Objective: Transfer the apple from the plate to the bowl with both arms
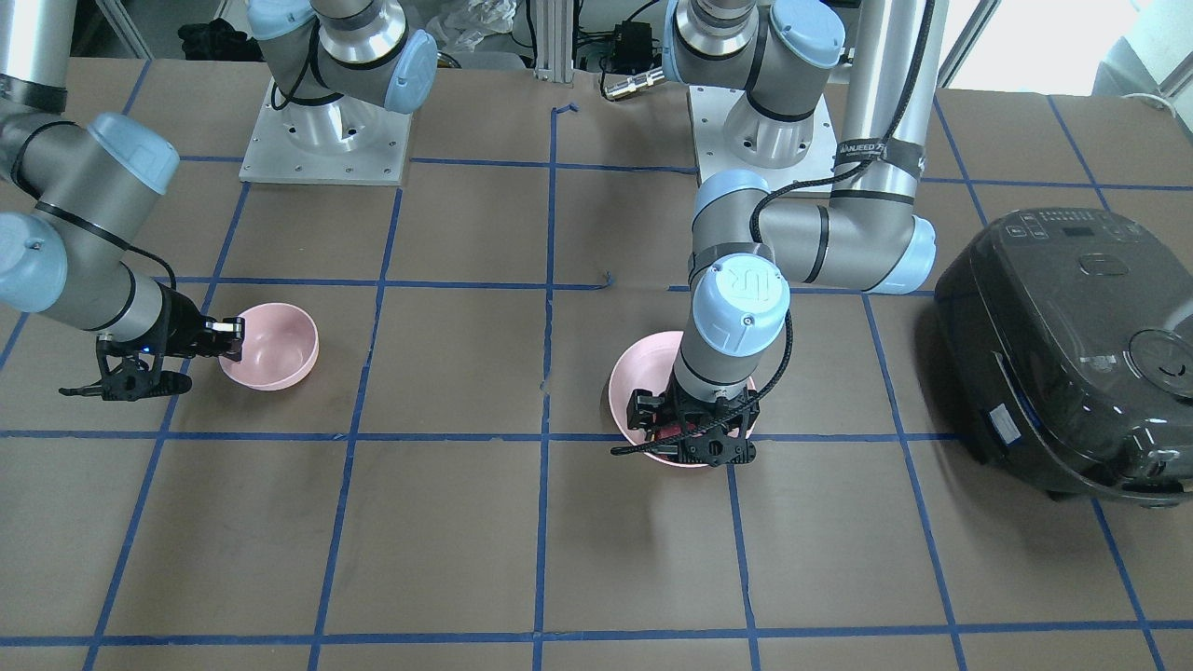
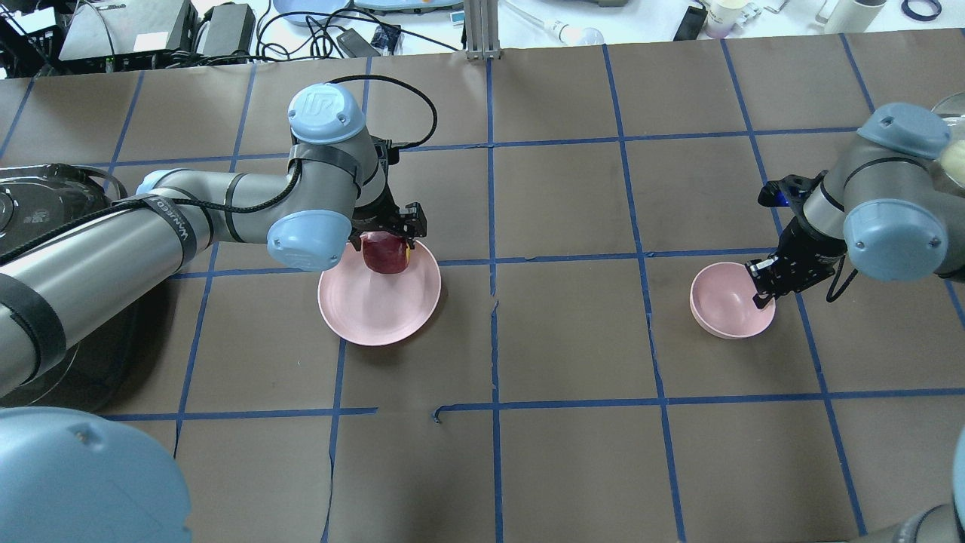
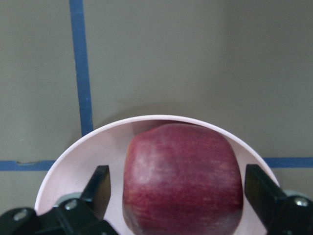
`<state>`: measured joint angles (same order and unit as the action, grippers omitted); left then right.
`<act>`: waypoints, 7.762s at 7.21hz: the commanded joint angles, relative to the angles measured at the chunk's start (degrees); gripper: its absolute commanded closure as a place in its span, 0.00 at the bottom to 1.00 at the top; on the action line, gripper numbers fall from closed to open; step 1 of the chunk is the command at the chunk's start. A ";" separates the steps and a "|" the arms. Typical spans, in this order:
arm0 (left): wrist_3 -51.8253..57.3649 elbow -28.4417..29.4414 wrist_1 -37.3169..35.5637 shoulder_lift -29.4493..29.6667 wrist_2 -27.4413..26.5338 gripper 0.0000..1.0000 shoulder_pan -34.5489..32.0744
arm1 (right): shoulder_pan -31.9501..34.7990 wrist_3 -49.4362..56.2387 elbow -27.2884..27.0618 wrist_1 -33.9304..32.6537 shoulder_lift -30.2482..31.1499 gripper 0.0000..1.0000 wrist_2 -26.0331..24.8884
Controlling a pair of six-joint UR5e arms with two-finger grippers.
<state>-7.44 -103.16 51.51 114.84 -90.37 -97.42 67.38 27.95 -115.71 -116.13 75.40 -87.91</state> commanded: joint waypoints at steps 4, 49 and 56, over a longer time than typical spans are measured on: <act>0.59 0.68 2.18 -3.48 -0.86 0.63 1.09 | 14.05 -14.99 5.50 3.73 1.25 1.00 7.46; -9.41 9.56 16.30 -12.86 1.34 0.00 -5.56 | 16.45 -26.63 28.00 21.91 12.84 0.00 -4.99; 4.19 18.97 41.49 -25.19 2.03 0.00 6.37 | 23.30 -26.72 27.12 22.70 14.69 0.00 -2.44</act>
<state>-3.48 -85.41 91.25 90.63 -88.81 -91.13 88.90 1.23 -88.51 -93.44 90.16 -89.92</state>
